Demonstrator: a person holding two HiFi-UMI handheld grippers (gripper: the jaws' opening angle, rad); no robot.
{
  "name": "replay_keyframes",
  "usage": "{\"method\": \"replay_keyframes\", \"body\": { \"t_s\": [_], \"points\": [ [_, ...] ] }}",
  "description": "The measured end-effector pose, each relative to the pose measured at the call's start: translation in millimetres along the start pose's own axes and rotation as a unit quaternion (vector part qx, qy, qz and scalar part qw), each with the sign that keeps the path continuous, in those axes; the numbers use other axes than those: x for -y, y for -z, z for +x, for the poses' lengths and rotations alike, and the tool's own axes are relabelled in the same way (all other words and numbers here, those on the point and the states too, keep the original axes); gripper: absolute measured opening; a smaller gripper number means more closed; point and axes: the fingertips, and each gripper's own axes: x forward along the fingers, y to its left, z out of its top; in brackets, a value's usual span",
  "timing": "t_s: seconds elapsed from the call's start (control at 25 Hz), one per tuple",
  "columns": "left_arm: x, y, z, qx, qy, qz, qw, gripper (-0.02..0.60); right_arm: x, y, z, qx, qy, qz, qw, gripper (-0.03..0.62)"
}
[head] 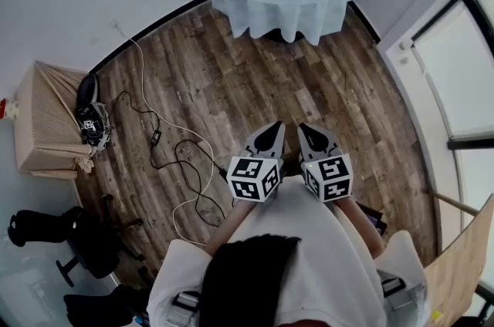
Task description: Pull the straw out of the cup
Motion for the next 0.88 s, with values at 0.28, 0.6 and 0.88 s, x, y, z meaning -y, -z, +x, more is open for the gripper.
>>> {"method": "replay_keyframes", "body": {
  "t_s": [0.28, 0.6, 0.88],
  "points": [
    [13, -5, 17, 0.002, -0.010, 0.000, 0.9999, 0.009, 24, -8, -4, -0.004, -0.007, -0.010, 1.000, 0.034],
    [36, -1, 51, -0.002, -0.011, -0.025, 0.9996, 0.008, 61, 1, -8, -0.022, -0.059, 0.048, 0.997, 0.037],
    [61, 1, 80, -0.011, -0.015, -0.035, 0.9992, 0.009, 97, -13, -20, 0.009, -0.098, 0.063, 0.993, 0.037]
  ]
}}
